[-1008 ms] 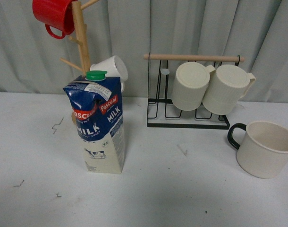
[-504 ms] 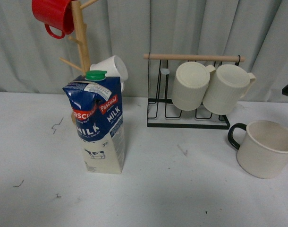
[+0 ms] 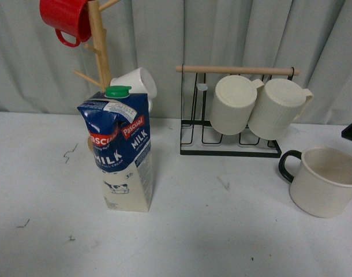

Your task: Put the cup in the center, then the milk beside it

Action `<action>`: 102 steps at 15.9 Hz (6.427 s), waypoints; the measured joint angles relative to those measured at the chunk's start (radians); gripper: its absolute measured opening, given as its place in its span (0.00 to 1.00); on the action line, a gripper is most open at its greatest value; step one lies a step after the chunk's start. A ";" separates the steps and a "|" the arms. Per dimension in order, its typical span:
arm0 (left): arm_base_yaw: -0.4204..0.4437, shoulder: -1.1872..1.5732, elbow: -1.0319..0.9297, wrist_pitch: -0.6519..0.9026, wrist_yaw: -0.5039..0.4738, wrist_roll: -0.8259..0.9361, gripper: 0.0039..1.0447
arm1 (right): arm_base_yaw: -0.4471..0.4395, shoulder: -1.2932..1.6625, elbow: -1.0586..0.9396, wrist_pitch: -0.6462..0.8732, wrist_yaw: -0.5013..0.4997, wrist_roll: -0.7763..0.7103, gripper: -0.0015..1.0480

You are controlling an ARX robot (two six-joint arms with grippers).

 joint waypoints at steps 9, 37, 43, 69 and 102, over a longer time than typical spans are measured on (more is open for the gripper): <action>0.000 0.000 0.000 0.000 0.000 0.000 0.94 | -0.026 0.159 0.066 -0.026 -0.084 0.029 0.94; 0.000 0.000 0.000 0.000 0.000 0.000 0.94 | 0.197 0.195 0.175 -0.159 -0.047 0.026 0.03; 0.000 0.000 0.000 0.000 0.000 0.000 0.94 | 0.233 0.244 0.217 -0.209 -0.037 0.013 0.03; 0.000 0.000 0.000 0.000 0.000 0.000 0.94 | 0.225 0.228 0.215 -0.260 0.002 -0.038 0.03; 0.000 0.000 0.000 0.000 0.000 0.000 0.94 | 0.148 -1.201 -0.894 0.420 0.173 -0.050 0.02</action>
